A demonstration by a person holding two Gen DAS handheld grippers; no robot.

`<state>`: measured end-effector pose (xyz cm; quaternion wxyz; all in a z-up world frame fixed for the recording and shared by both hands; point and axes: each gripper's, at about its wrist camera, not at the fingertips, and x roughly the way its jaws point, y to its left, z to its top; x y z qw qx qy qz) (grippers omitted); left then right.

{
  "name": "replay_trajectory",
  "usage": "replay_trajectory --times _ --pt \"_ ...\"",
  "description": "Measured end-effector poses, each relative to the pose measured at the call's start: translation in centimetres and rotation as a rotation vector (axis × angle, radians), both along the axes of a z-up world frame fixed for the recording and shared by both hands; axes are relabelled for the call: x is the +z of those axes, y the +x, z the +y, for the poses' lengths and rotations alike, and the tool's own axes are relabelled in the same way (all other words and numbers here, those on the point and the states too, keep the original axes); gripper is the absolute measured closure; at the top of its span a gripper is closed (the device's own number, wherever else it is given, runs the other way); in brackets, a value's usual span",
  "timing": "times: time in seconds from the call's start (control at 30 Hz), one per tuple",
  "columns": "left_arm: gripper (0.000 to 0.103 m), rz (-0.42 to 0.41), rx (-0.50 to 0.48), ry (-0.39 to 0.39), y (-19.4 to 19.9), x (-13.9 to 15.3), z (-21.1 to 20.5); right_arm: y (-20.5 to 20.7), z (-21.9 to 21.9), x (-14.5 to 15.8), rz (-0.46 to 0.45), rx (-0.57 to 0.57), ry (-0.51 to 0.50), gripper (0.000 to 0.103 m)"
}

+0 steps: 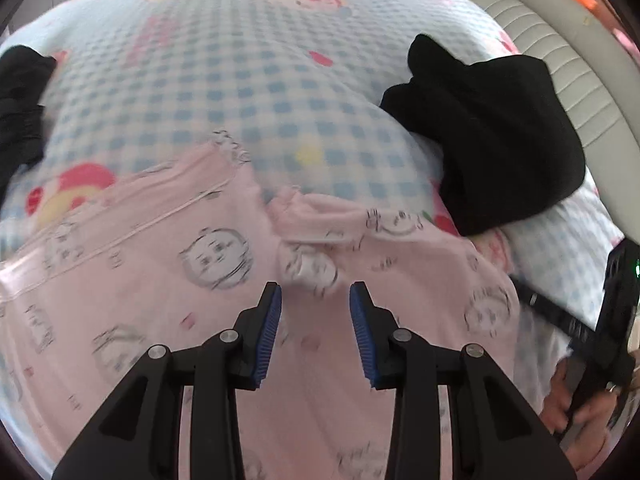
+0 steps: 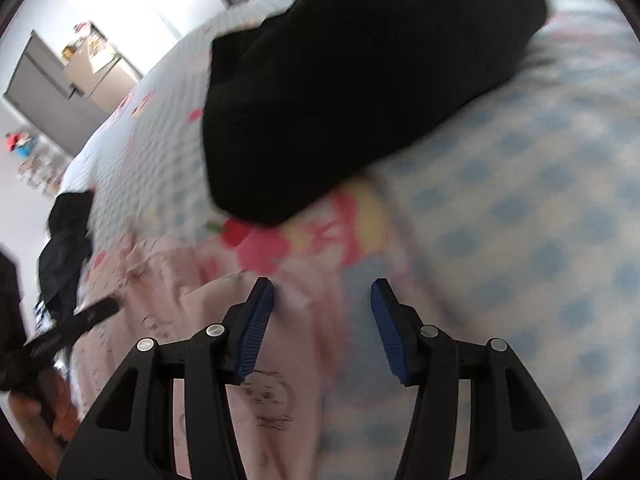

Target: Fold clothes

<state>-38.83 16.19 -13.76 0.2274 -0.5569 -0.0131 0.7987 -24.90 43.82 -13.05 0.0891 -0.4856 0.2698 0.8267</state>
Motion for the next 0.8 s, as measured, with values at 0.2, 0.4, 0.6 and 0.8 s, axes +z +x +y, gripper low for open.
replay_trajectory --times 0.2,0.4,0.6,0.8 --pt "0.065 0.102 0.042 -0.02 -0.9 -1.3 0.2 -1.6 -2.0 -2.4 -0.081 0.07 0.132 0.048" --pt "0.084 0.029 -0.006 -0.086 -1.0 -2.4 0.6 -1.9 -2.5 -1.5 -0.036 0.089 0.141 0.088" --pt "0.089 0.063 -0.003 -0.036 1.6 0.8 -2.3 0.5 -5.2 2.6 0.084 0.145 0.196 0.095" --pt "0.089 0.044 -0.027 -0.051 5.3 0.9 -4.6 2.5 -9.0 3.8 0.096 0.281 0.255 0.096"
